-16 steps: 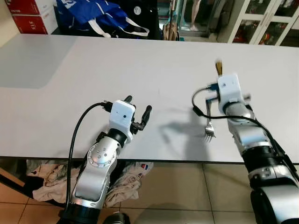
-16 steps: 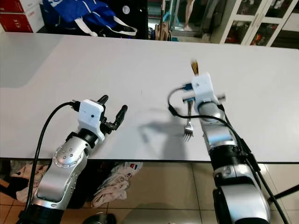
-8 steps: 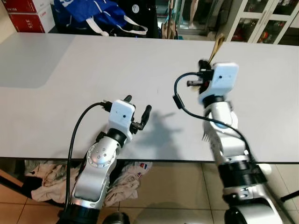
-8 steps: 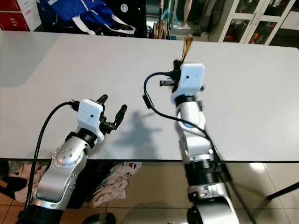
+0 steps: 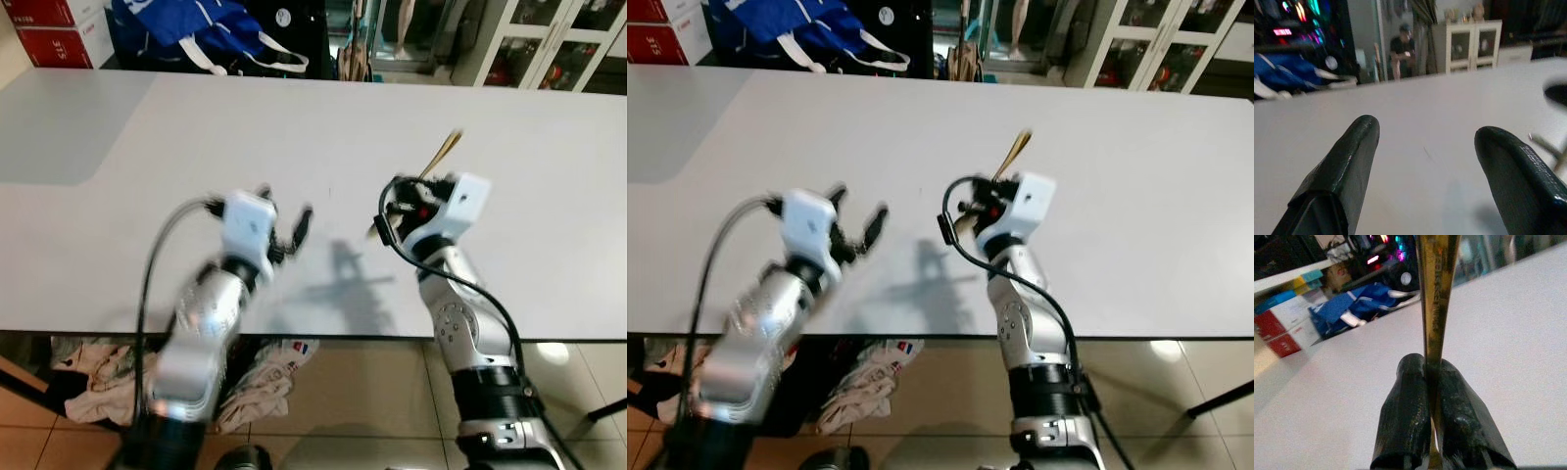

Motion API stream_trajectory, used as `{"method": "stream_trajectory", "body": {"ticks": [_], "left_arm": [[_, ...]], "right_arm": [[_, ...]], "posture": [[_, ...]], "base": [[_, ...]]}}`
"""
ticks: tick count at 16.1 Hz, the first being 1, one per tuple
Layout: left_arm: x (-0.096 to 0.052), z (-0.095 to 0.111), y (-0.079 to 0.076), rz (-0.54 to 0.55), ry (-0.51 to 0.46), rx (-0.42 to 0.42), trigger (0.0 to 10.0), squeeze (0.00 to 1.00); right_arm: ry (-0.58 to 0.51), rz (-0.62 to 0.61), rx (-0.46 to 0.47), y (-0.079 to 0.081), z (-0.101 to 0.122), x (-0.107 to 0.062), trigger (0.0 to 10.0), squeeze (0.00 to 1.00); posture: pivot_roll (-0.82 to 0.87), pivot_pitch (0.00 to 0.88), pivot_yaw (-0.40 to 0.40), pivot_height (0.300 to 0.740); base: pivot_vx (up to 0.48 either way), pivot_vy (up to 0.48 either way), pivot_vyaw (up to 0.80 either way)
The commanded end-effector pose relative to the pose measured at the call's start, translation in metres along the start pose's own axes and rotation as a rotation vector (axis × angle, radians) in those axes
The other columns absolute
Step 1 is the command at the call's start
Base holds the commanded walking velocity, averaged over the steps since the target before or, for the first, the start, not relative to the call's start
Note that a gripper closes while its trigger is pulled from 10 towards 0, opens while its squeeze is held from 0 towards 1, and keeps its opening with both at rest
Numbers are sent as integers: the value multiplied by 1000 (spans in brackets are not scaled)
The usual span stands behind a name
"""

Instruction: Setting the table

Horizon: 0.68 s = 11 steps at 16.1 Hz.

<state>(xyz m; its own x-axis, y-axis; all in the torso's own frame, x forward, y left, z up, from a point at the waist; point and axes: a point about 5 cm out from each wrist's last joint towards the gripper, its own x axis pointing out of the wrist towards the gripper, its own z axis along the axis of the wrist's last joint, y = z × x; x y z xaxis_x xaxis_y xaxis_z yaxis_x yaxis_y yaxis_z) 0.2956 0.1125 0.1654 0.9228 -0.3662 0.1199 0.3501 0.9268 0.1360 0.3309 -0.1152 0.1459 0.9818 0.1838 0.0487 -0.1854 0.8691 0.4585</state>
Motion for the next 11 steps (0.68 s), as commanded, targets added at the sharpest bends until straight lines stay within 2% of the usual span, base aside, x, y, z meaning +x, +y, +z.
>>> {"method": "stream_trajectory", "body": {"ticks": [1,2,5,7,8,9,10,11], "left_arm": [[5,6,13,20,-8,6,10000,0],[8,10,19,26,-20,25,10000,0],[13,17,15,1,-28,4,10000,0],[18,20,11,-26,-7,-95,10000,0],[23,22,7,-63,7,-141,10000,0],[38,28,-4,-172,20,-198,10000,0],[50,33,-11,-252,26,-209,10000,0],[54,36,-12,-276,25,-204,10000,0]], "right_arm": [[-3,-33,143,-9,4,-3,10000,0],[-3,-74,242,-17,3,-4,10000,0],[24,-131,279,-29,-7,-6,10000,0],[54,-133,339,-31,-11,-8,10000,0],[63,-125,345,-30,-11,-8,10000,0],[81,-100,336,-25,-11,-6,10000,0],[90,-78,309,-21,-12,-5,10000,0],[92,-73,299,-20,-12,-5,10000,0]], "posture": [[9,49,-23,740],[7,50,-19,740],[8,49,-12,740],[9,46,-9,740],[18,43,-13,740],[17,37,-15,740],[16,34,-12,740],[13,32,-10,740]], "base": [[0,0,0],[0,0,0],[0,0,0],[0,0,0],[0,0,0],[0,0,0],[0,0,0],[0,0,0]]}}
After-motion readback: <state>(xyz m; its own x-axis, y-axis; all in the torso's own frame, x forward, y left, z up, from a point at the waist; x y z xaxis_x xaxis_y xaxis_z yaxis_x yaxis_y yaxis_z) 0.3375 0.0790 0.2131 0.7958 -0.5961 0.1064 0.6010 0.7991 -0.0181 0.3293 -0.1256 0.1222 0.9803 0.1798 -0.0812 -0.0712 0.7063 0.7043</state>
